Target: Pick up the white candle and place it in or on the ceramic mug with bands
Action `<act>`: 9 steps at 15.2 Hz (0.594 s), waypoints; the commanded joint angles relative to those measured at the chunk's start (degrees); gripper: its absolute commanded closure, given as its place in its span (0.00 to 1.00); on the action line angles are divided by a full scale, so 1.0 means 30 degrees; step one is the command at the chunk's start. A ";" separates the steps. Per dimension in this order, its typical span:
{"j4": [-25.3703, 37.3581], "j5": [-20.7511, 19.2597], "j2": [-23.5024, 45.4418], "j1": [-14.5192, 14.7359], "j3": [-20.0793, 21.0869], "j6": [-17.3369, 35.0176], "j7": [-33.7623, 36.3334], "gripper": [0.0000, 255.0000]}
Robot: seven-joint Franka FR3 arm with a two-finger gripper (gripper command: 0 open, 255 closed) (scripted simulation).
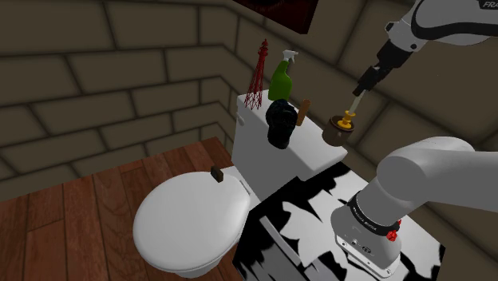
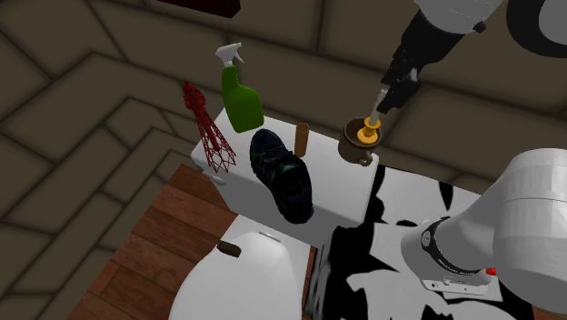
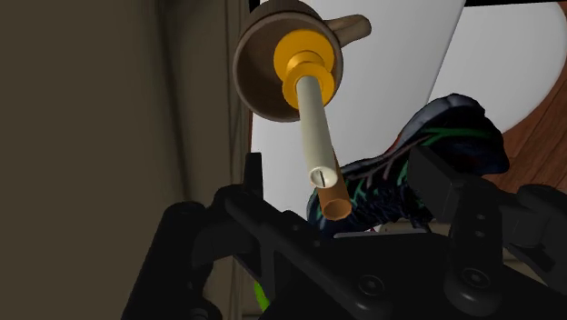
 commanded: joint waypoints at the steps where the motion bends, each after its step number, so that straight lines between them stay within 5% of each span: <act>1: -0.0033 0.0003 0.0031 -0.0016 -0.0041 -0.0011 0.0007 0.00; 9: 0.2204 0.0492 -0.0282 0.0119 0.0530 -0.2552 -0.0079 0.00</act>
